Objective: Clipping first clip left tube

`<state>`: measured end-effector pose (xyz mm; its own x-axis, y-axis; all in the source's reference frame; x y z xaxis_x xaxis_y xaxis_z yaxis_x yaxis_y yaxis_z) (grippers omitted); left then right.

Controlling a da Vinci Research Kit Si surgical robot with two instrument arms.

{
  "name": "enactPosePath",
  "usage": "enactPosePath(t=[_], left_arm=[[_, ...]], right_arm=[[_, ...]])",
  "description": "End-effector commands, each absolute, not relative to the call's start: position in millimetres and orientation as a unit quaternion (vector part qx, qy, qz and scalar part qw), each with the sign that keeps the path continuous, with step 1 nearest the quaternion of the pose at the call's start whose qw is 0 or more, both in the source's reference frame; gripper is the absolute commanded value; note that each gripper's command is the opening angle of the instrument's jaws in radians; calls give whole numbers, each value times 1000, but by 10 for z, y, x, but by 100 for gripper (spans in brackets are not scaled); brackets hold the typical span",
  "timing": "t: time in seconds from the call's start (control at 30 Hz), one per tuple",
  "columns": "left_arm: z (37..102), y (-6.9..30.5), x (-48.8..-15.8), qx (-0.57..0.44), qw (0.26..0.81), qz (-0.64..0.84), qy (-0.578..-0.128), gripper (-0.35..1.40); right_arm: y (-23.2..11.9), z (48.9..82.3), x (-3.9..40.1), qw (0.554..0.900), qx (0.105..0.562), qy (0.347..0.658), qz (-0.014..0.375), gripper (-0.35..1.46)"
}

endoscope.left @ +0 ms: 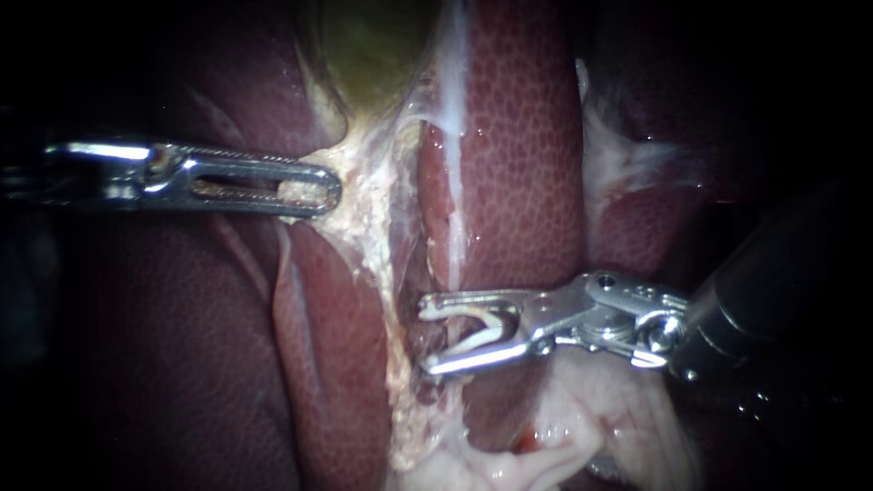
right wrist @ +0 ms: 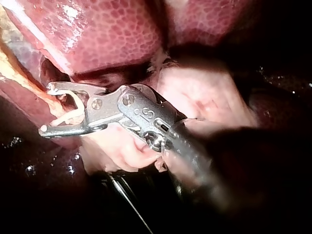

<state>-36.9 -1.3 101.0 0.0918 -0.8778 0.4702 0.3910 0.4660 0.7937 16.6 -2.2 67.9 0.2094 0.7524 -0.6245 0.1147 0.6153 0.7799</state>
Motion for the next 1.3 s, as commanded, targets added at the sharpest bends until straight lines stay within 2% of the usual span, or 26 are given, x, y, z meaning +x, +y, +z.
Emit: enactPosePath(t=[0.03, 0.8, 1.0, 1.3], left_arm=[[1010, -13, -369, 245, 697, -455, -497, -35], [1010, -13, -369, 245, 697, -455, -497, -35], [1010, -13, -369, 245, 697, -455, -497, -35], [1010, -13, -369, 245, 697, -455, -497, -35]], right_arm=[[-24, 683, 168, 684, 371, 584, 233, 57], [-65, 723, 211, 689, 369, 586, 216, 58], [-71, 726, 215, 685, 381, 582, 218, 58], [-85, 717, 225, 671, 422, 574, 205, 58]])
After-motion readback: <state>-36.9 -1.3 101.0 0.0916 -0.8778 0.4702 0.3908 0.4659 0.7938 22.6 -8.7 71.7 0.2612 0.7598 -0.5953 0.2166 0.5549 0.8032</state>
